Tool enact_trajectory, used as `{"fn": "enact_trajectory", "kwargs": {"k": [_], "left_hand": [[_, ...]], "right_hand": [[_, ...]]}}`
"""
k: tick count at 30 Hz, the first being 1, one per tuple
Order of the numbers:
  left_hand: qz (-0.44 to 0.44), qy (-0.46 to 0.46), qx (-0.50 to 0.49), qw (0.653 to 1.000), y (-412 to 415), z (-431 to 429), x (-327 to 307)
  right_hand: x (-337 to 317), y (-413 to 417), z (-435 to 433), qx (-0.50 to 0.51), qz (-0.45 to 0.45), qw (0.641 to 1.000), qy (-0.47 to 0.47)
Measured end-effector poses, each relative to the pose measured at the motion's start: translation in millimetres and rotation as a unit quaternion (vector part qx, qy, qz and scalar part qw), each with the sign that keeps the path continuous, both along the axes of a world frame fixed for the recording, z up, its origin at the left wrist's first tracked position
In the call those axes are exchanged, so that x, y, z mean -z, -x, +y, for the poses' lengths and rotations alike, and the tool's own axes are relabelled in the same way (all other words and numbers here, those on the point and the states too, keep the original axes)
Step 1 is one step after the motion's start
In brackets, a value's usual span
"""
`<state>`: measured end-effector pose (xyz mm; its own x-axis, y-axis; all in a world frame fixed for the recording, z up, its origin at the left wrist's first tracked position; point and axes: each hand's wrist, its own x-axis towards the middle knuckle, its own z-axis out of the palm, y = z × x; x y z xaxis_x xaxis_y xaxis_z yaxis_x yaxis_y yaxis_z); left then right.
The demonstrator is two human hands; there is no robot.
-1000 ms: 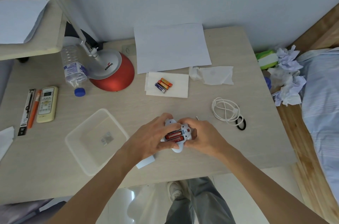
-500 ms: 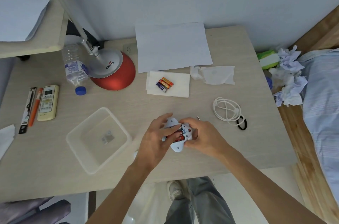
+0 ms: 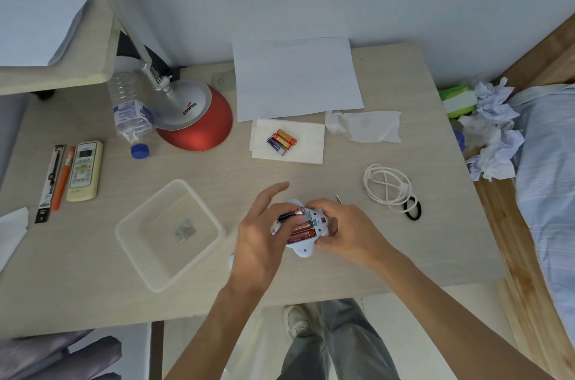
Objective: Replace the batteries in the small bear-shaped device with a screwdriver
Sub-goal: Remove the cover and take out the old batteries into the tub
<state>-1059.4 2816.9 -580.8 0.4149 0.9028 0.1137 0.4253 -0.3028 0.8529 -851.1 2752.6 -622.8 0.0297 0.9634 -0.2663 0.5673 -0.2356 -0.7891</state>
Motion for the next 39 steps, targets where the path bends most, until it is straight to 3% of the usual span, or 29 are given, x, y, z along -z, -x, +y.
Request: {"fn": "enact_trajectory", "kwargs": {"k": [5, 8, 14, 20, 26, 29, 33, 36, 39], "left_hand": [[0.041, -0.084, -0.08, 0.992, 69, 17, -32], [0.107, -0.078, -0.112, 0.985, 122, 27, -25], [0.252, -0.064, -0.049, 0.964, 172, 44, 15], [0.291, -0.039, -0.037, 0.955, 160, 53, 23], [0.258, -0.064, -0.104, 0.958, 154, 42, -4], [0.164, -0.079, -0.109, 0.977, 118, 11, -33], [0.034, 0.014, -0.032, 0.999, 53, -29, -51], [0.077, 0.038, 0.048, 0.995, 31, -28, -22], [0.131, 0.071, 0.068, 0.987, 25, -19, 13]], "right_hand": [[0, 2, -2, -0.001, -0.01, 1.0, -0.001], [-1, 3, -4, 0.004, 0.001, 1.0, -0.008], [-2, 2, -4, -0.001, 0.004, 1.0, -0.005], [0, 2, -4, 0.003, 0.005, 1.0, -0.001], [1, 1, -4, -0.003, 0.002, 1.0, -0.003], [1, 1, -5, 0.0, 0.002, 1.0, -0.004], [0, 2, -5, 0.006, 0.004, 1.0, -0.002], [0, 1, -4, 0.01, 0.007, 1.0, -0.001], [0, 2, -4, 0.011, 0.019, 1.0, -0.004]]}}
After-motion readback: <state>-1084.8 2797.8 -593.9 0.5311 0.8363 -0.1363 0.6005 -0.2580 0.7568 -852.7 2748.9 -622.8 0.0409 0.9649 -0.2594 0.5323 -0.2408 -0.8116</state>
